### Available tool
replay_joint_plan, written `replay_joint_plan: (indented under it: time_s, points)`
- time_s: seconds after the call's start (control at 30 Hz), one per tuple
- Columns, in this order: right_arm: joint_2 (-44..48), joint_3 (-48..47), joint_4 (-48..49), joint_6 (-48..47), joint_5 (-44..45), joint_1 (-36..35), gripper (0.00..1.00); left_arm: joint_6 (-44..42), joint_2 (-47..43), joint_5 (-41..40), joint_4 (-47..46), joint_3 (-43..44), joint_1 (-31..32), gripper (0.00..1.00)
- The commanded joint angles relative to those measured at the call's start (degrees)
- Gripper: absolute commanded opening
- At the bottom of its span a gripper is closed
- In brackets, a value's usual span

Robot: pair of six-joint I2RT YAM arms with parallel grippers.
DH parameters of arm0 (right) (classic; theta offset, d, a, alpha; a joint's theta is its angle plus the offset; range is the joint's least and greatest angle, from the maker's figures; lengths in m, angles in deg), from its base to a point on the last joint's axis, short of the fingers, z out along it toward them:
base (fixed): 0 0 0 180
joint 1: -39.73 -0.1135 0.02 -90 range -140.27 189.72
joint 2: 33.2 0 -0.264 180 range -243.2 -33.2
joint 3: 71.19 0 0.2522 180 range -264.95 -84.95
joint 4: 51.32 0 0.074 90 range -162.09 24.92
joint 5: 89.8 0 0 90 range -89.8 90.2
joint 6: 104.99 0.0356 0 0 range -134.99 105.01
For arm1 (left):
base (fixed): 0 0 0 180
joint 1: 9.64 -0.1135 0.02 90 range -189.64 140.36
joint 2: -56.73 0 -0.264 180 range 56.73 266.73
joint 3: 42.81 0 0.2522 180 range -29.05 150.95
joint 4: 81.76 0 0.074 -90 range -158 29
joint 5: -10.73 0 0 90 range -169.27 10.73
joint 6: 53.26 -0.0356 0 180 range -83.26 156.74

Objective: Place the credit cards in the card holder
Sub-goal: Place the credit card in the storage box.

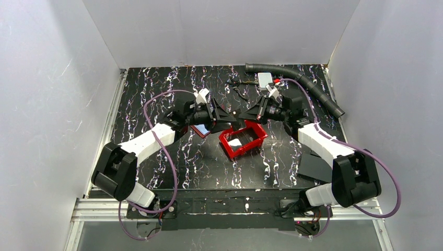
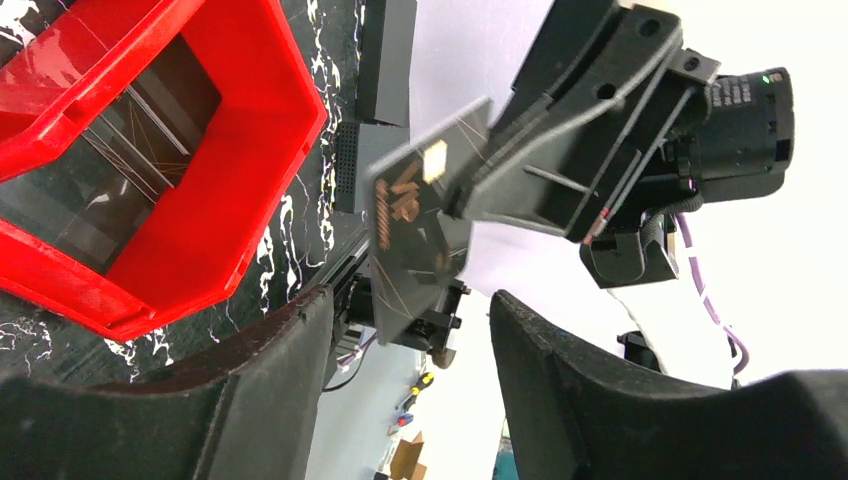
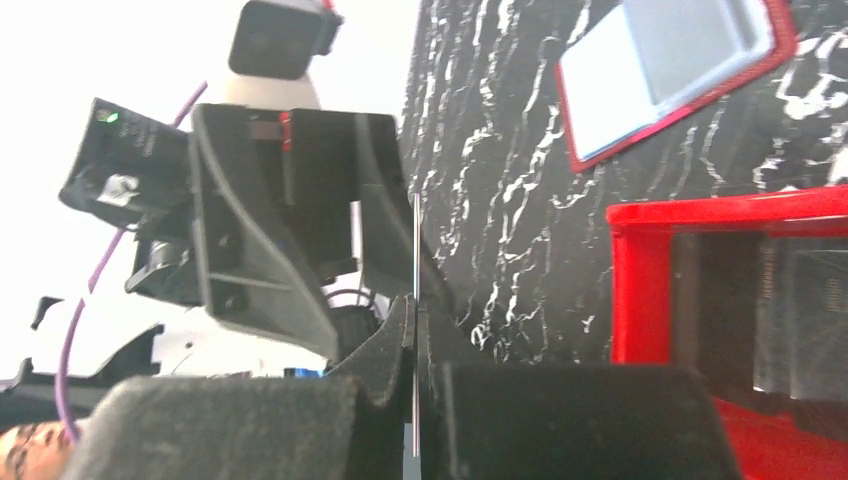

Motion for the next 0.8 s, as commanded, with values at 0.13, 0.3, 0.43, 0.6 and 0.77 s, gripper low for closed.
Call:
replay_joint_plan:
  time_s: [0.13,0.3,0.43,0.6,0.77]
  points:
    - [4.27,4.15,17.00,12.45,-6.69,1.28,0.01,4.10,-1.24,-2.93,-3.87,-0.41,1.70,0.50]
    - [5.09,4.95,15.29,10.89,-6.92,1.65,0.01,3.27,-0.51,-2.93,-4.72,1.30,3.35,0.18]
    - [6.10,5.90,12.26,8.53,-7.49,3.18,0.09,3.15,0.03,-2.63,-5.13,1.21,3.37,0.00]
    - [7.58,6.29,9.95,3.76,-11.99,7.56,0.48,1.92,2.07,0.09,-5.90,3.37,3.31,0.00]
    - [8.04,4.42,1.93,-4.63,-16.47,7.79,0.59,5.02,4.39,1.64,-8.66,3.87,3.21,0.00]
